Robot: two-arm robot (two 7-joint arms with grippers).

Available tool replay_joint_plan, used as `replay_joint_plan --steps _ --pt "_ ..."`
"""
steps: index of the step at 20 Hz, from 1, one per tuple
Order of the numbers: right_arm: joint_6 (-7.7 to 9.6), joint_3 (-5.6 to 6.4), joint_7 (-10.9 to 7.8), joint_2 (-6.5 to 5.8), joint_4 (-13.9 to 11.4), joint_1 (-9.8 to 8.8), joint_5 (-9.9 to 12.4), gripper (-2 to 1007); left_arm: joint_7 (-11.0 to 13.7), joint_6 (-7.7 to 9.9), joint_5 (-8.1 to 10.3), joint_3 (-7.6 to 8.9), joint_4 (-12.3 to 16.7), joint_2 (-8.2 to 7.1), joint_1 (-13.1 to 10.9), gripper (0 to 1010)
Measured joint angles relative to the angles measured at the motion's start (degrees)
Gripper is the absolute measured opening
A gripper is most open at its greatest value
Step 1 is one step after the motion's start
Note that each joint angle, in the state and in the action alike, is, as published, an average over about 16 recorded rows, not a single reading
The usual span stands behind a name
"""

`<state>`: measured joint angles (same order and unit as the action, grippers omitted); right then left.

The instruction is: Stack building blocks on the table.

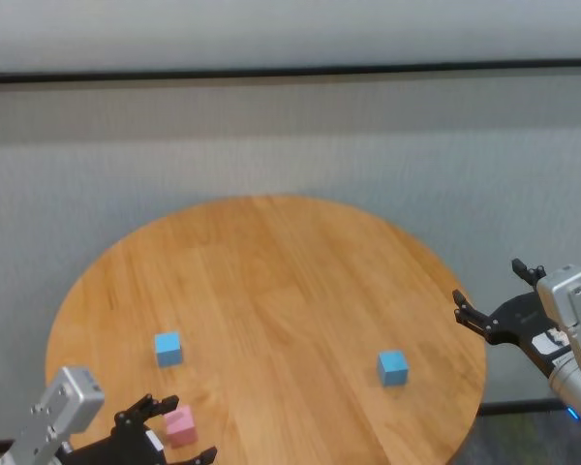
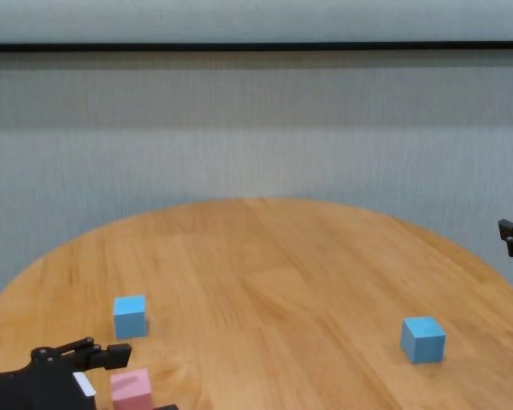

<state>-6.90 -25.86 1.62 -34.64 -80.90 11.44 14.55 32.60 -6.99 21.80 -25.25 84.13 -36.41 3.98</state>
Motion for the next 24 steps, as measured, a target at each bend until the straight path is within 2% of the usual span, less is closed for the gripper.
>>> replay_joint_plan --steps 11,24 --pt "0.0 0.0 0.0 0.0 0.0 0.0 0.0 1004 2.24 -0.27 -0.21 0.86 -3.97 2.12 2.01 1000" --pt "0.0 0.0 0.0 0.0 0.0 0.0 0.0 1005 3.18 -0.26 -1.62 0.91 -8.89 4.31 4.69 1000"
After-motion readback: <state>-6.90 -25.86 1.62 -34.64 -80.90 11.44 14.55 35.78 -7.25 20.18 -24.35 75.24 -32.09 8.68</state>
